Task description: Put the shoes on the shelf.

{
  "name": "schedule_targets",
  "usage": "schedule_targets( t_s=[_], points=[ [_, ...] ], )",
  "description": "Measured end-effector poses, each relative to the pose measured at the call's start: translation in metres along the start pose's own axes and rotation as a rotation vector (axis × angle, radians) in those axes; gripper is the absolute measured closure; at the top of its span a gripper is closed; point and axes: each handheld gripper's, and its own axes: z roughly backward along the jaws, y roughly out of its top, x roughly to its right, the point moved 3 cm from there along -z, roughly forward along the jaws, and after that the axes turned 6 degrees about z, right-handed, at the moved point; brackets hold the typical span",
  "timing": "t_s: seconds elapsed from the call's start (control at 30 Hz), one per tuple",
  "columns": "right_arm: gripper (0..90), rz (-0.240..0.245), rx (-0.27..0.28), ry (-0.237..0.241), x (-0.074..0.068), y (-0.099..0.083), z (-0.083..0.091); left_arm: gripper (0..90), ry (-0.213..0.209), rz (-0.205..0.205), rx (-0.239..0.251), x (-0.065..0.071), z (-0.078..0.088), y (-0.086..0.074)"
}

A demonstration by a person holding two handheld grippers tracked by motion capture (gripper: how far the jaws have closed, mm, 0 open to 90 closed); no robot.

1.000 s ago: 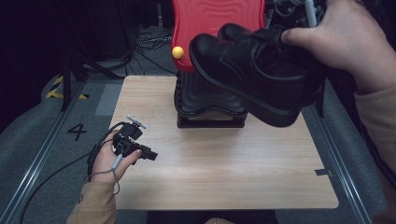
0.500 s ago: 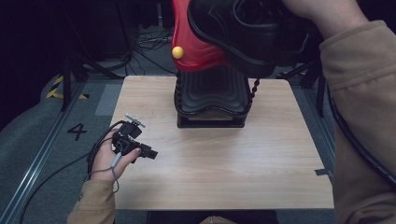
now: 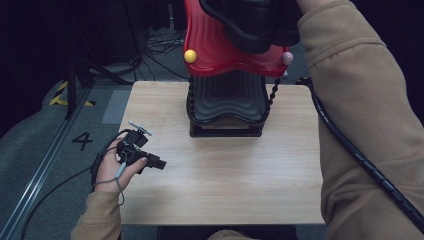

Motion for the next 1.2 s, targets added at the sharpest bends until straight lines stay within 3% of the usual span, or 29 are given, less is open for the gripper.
schedule_targets(
  t_s=[0.27,0.43,0.63,0.77,1.2],
  points=[
    [82.4,-0.024,0.037,-0.031,-0.004,0.019,-0.010,56.7,-0.008,0.006,0.004,-0.004,0.001,-0.001],
    [82.4,-0.017,0.048,-0.079,-0.011,0.028,-0.018,56.8,-0.012,0.014,0.006,-0.004,-0.001,-0.001],
    [82.4,-0.064,0.090,-0.098,-0.006,0.036,-0.023,56.8,-0.014,0.012,0.006,-0.005,0.000,-0.001],
    [82.0,-0.073,0.100,-0.125,-0.005,0.037,-0.031,56.9,-0.019,0.012,0.015,-0.007,0.003,-0.002],
    [80.0,-0.149,0.063,-0.115,-0.015,0.030,-0.068,56.8,-0.012,0.004,0.018,-0.005,0.004,-0.002]
  ],
)
